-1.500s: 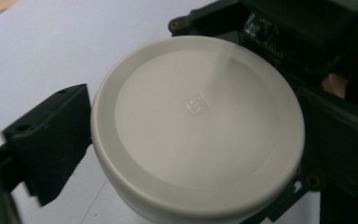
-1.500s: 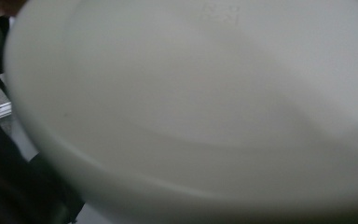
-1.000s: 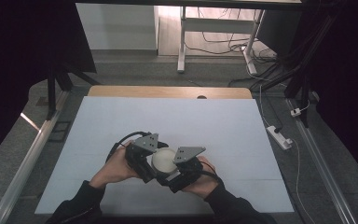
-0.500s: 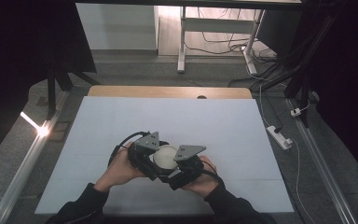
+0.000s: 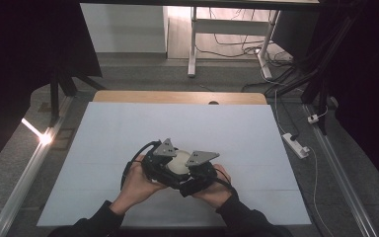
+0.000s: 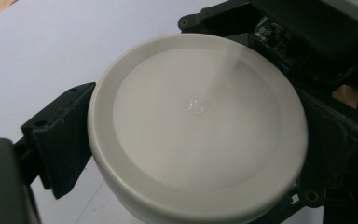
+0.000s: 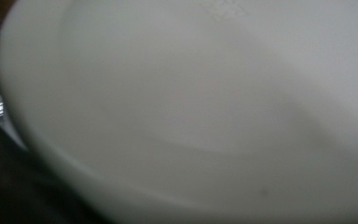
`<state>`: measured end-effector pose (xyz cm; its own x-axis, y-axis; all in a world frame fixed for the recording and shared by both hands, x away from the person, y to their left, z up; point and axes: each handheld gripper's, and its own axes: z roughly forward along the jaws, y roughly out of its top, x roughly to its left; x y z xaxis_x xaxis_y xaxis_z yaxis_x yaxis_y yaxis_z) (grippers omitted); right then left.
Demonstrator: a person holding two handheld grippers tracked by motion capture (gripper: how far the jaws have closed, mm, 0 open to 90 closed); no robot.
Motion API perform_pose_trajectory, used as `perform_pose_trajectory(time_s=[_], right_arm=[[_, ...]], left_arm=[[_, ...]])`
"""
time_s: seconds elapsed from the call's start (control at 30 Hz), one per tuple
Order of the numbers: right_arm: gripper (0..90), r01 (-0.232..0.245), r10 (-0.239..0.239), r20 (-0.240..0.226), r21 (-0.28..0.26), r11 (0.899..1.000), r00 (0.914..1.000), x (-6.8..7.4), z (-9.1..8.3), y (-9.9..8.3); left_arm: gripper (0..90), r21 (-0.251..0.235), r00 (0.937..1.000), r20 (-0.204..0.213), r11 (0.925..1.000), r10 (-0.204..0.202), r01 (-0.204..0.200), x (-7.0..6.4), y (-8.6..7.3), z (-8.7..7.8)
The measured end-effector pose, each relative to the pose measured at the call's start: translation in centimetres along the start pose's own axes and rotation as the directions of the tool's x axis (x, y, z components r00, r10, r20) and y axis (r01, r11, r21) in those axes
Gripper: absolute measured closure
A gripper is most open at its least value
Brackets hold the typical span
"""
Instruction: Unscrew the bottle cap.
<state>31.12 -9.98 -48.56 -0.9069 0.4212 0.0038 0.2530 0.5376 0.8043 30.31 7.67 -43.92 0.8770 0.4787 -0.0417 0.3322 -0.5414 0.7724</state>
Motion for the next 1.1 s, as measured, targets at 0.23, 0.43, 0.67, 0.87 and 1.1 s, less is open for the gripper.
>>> perform_pose_trajectory(time_s=[0.23,0.43,0.67,0.87,1.1], right_arm=[[6.5,0.025,-0.025,-0.040,-0.011,1.000,0.9989,0.2,-0.2,0.1],[6.5,0.063,-0.065,-0.100,-0.033,0.998,0.9929,0.7,-0.2,0.2],[6.5,0.100,-0.108,-0.167,-0.055,0.993,0.9801,1.5,-0.4,0.4],[6.5,0.108,-0.115,-0.168,-0.052,0.993,0.9790,1.6,-0.4,0.4],[6.5,0.073,-0.076,-0.105,-0.030,0.997,0.9916,1.1,-0.3,0.3]], left_arm=[[0.0,0.023,0.9888,0.076,0.9911,0.129,-0.131,0.7,0.3,-1.5],[0.3,0.003,0.9632,0.190,0.9810,0.190,-0.194,1.7,-0.1,-2.4],[3.2,-0.048,0.9195,0.300,0.9666,0.254,-0.252,2.2,-0.7,-2.5],[7.7,-0.058,0.9118,0.308,0.9619,0.272,-0.267,1.9,-0.8,-2.3],[7.9,-0.032,0.9576,0.216,0.9816,0.191,-0.188,1.7,-0.5,-1.7]])
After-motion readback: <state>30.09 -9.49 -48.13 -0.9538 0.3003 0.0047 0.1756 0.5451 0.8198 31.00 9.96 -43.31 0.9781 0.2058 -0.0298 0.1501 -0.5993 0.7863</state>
